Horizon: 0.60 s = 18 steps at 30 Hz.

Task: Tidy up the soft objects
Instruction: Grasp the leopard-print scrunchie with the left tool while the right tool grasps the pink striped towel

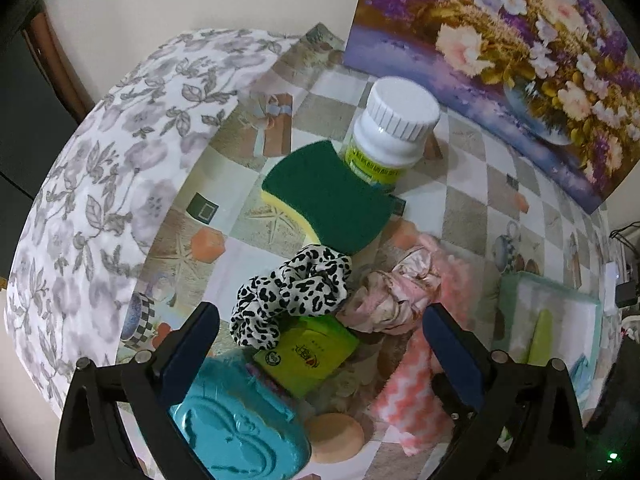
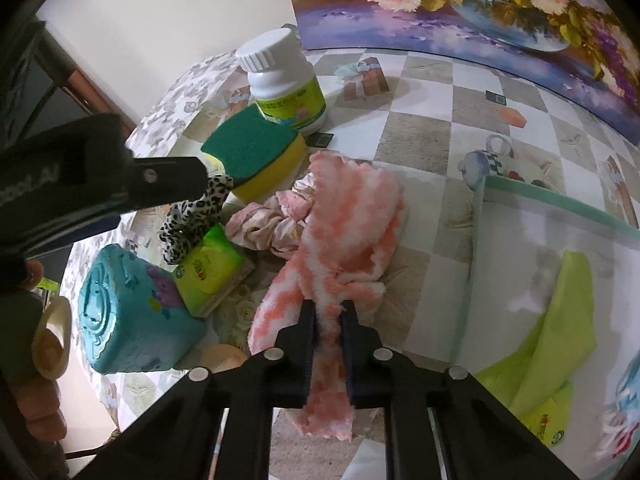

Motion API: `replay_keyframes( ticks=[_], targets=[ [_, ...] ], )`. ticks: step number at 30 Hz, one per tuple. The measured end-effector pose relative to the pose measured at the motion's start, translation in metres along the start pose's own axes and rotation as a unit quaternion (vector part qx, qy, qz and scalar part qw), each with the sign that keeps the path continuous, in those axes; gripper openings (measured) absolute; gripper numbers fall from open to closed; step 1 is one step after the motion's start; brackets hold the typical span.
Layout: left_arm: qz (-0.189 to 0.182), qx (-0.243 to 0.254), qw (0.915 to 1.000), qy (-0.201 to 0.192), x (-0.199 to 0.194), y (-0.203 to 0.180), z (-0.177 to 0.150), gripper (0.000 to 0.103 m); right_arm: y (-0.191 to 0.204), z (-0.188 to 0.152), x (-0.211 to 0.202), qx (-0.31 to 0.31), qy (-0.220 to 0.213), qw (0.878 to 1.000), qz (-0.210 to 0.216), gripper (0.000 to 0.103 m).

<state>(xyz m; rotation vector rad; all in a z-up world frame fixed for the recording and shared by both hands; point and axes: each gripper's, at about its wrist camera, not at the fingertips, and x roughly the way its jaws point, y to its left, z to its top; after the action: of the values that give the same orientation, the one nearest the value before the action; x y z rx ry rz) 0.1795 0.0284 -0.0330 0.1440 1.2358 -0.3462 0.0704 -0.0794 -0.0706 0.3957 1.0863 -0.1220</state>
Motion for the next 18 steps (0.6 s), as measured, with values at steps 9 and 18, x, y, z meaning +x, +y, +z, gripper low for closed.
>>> replay_keyframes(
  ticks=[9,18],
  targets=[
    [0.027,0.015,0.9993,0.023,0.026,-0.004,0.005,0.062,-0.008,0.004,0.0,0.01,-0.001,1.0,0.002,0.012],
    [0.066,0.019,0.9976,0.01,0.03,0.0,0.008,0.03,-0.012,0.003,0.002,0.016,0.001,1.0,0.006,0.012]
  ],
)
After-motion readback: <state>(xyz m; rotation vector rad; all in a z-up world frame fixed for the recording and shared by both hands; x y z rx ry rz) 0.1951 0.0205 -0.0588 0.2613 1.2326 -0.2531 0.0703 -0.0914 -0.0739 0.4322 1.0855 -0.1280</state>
